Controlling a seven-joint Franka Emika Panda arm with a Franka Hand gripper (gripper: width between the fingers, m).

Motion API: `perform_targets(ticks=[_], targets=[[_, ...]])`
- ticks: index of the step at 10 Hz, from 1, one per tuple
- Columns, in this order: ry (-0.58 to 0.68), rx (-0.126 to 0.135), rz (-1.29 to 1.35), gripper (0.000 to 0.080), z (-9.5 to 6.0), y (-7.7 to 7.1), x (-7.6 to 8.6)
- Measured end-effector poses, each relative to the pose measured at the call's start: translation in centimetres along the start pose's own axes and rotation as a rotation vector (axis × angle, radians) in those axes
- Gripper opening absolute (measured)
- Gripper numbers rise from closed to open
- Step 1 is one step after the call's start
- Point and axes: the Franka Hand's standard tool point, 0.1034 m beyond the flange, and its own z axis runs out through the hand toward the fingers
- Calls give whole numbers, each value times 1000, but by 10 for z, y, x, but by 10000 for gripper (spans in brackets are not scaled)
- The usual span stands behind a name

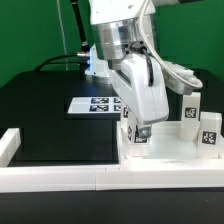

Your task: Assemble square table

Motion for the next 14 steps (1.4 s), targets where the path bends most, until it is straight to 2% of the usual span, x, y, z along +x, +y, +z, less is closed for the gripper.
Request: perform_targets(ticks=[1,2,3,4,5,7,8,10,11,13,14], targets=[[4,2,-72,361,0,-1,1],[26,24,-251,497,-3,-6,4],[37,19,-471,497,-2,-5,6],[37,15,-582,624,-1,-4,6],[38,15,-610,642,-2,-4,6],[43,8,-767,648,-2,-4,7],[71,-16,-1039,649,-1,-4,8],[104,-58,-1394,649,-3,-5,5],[106,-50,-1433,649,-1,0,14],[106,-48,-1372,636,-1,0,15],[106,-46,-1330,464,-1,0,15]])
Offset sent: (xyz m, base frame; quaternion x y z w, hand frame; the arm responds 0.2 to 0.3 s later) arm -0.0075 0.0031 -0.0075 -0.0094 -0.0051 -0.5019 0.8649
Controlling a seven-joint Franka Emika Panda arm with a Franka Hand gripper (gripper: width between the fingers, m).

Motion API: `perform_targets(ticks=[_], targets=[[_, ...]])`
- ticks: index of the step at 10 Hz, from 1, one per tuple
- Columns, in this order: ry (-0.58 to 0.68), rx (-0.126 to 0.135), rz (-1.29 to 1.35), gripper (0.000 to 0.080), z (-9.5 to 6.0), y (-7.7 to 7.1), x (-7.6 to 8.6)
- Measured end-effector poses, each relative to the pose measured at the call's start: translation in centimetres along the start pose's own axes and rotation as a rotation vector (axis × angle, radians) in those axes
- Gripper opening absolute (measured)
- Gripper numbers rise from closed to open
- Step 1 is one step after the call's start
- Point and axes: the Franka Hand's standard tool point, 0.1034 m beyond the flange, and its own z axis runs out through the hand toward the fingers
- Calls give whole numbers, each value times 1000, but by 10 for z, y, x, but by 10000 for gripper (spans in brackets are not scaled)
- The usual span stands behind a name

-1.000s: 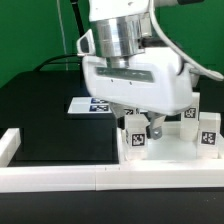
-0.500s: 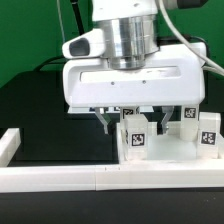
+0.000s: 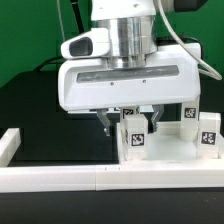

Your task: Assemble square table

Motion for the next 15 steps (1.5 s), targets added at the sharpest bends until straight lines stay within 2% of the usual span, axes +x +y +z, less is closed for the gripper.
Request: perform_targets(ticks=[1,5,7,10,11,12,15], targets=[[0,0,60,283,0,0,0],[1,0,368,285,0,0,0],[-39,-5,710,285,-2,-4,-1],[-125,42,1213,287,-1,-5,1],[-150,71,1365,287,-1,-4,2],[-133,42,1347,287,1,-5,1],[-142,44,1530,288,1,-6,2]])
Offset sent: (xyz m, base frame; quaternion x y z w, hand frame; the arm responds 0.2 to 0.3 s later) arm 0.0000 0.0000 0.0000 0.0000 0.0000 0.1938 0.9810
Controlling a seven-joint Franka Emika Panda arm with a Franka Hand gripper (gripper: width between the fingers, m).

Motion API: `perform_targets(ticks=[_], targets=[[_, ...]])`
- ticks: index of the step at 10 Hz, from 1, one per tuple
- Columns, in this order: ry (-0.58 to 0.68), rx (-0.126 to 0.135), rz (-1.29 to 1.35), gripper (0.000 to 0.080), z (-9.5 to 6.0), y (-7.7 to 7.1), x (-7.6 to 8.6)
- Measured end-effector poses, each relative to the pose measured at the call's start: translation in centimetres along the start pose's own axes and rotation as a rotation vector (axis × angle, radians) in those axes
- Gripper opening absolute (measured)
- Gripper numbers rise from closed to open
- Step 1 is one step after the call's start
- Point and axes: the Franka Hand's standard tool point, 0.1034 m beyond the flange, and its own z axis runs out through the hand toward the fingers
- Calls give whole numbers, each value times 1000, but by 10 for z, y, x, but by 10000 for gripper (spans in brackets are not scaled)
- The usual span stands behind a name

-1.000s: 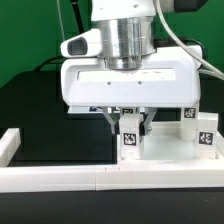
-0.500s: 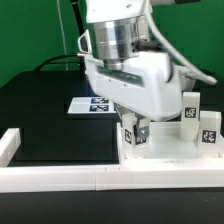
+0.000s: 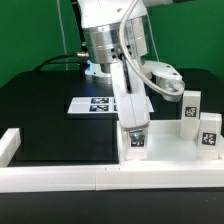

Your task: Assemble square table

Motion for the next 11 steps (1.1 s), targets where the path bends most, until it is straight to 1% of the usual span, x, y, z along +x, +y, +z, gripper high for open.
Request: perform_targets(ticks=[2,5,8,9,10,11], targets=[[-38,10,320,288,-1,0,4],[-26,12,436,292,-2,1,4],[-24,9,421,294,-1,2,5],[-25,10,419,501,-1,1,3],[-33,19,415,501,-10,0,-3],[-44,29,407,621,-24,3,-9]])
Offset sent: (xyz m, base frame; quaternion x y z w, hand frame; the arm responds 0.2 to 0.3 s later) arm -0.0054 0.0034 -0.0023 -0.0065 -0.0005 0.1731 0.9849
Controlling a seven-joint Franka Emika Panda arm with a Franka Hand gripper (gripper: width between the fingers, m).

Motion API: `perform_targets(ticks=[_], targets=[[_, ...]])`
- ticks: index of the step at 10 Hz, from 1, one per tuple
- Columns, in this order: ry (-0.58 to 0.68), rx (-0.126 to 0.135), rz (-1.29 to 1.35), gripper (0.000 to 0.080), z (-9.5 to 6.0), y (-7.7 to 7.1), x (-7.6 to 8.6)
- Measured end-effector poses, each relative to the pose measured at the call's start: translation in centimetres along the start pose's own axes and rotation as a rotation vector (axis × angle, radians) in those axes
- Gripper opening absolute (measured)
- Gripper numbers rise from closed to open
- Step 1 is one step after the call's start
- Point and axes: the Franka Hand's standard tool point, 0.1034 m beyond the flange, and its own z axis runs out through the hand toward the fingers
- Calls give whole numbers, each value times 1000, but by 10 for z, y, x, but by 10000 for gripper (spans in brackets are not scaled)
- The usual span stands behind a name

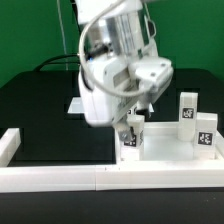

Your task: Assemble square table

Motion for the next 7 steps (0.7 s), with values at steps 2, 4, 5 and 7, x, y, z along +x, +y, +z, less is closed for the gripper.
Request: perform_targets(ticks=[2,4,5,7], targets=[[-37,4,-2,641,-39,-2,-10],[-58,15,0,648,-59,-5,-20],[-56,14,-5,649,-57,-5,-19],[-55,12,-6,649,-56,-4,-19]])
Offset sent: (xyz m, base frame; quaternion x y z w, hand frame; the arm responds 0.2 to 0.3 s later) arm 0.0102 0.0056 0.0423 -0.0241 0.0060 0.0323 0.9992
